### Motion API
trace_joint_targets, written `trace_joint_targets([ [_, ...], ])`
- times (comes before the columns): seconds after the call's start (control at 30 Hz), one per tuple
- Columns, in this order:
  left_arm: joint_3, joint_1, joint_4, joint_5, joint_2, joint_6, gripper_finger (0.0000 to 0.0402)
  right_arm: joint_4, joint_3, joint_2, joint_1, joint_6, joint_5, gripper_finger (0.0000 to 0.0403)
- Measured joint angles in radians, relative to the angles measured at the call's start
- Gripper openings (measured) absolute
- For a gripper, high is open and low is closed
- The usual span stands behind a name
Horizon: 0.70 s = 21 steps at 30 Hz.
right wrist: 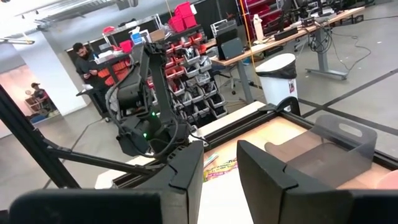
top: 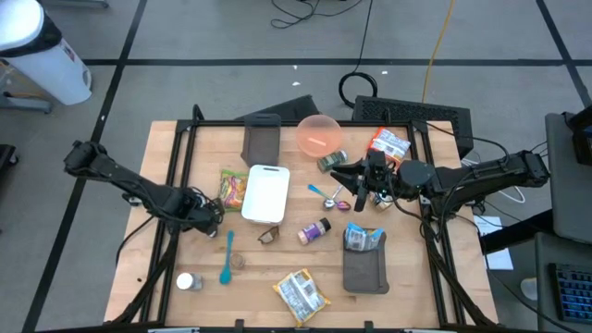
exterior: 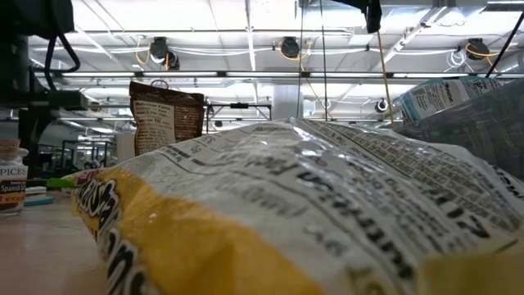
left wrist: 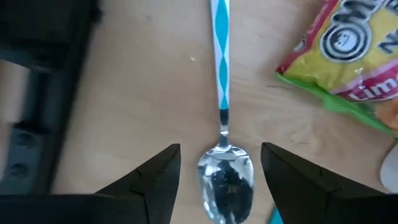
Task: Pick & Place Food Item
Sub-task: Put the left blue pattern spoon into the top black transparent bin
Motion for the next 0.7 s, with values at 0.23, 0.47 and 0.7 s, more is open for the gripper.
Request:
trace_joint_targets([
  [0.23, -0.074, 0.01, 0.125, -0.017, 0.0, -0.017, 0.0232, -0.022, 0.0, 0.0, 0.0, 0.0, 0.003, 0.0089],
  [0.47, -0.106, 0.024, 0.146, 0.0, 0.03, -0.028, 0.0232, -0.029, 0.0, 0.0, -0.002, -0.001, 0.003, 0.0089],
  [0.7, -0.101, 0.068, 0.202, 0.018, 0.112, 0.011, 0.0232, -0.03, 0.0, 0.0, -0.002, -0.019, 0.004, 0.0089],
])
